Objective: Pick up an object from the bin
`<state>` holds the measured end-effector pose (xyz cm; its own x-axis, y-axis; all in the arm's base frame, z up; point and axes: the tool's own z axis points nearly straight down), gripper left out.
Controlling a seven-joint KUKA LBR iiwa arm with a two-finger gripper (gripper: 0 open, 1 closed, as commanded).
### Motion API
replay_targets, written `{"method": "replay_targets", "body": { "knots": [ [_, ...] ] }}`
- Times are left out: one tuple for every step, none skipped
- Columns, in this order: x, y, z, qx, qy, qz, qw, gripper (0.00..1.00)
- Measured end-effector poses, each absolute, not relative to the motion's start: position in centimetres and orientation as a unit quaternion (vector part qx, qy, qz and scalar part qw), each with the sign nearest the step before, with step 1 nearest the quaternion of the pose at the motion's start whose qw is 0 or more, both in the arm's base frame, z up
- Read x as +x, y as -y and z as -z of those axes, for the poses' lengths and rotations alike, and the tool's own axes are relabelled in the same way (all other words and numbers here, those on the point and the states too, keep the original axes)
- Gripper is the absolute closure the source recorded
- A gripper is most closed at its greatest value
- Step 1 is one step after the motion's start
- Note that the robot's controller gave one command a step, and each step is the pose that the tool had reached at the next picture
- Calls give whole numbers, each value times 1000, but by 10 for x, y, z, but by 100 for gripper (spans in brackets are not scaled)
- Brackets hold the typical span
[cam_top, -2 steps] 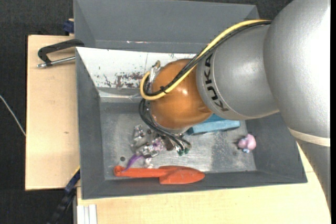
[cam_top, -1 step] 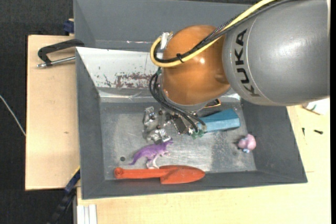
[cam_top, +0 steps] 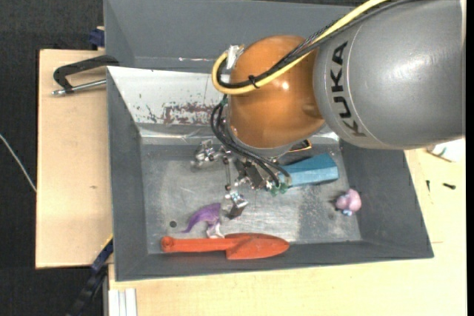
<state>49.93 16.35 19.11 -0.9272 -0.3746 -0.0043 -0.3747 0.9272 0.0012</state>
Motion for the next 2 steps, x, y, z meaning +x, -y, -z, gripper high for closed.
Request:
{"method": "replay_targets", "body": {
  "knots": [
    [499,-164,-191,-191,-982,-1,2,0],
    [496,-143,-101,-308,-951,-1,0,100]
  ]
}}
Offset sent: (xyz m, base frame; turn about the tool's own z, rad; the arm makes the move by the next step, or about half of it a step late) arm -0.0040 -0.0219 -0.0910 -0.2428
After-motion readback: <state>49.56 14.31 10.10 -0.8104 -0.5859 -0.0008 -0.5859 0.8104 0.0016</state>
